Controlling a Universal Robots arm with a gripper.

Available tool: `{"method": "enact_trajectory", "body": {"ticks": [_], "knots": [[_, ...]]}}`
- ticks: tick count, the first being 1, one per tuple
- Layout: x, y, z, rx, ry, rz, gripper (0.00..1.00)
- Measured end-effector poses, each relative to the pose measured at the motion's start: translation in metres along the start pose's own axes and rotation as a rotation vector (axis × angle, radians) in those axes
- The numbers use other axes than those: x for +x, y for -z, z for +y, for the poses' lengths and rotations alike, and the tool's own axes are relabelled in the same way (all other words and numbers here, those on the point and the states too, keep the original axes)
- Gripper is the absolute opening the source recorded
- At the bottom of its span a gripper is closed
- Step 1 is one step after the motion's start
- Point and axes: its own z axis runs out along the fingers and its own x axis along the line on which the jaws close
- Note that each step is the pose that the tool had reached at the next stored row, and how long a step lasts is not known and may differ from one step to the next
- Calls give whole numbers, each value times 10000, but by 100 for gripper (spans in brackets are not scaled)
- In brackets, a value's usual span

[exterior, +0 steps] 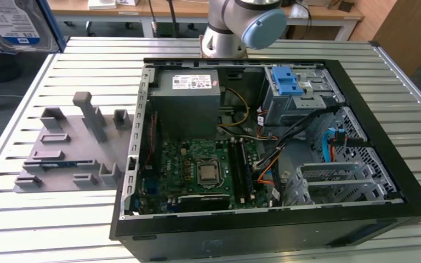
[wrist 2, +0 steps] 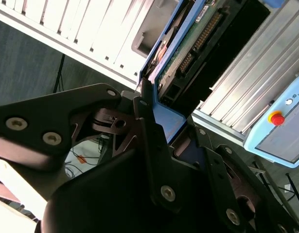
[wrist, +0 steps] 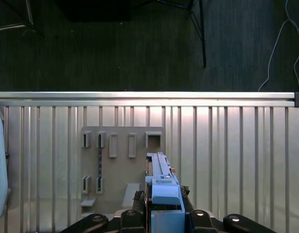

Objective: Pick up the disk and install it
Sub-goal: 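Pick up the disk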

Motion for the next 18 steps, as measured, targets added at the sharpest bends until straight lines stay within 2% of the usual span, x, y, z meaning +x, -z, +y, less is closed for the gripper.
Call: {"method": "enact_trajectory", "body": {"ticks": [4, 18], "knots": [[39, 0, -4, 0, 0, 0, 36], [39, 1, -120, 0, -1, 0, 36]]}}
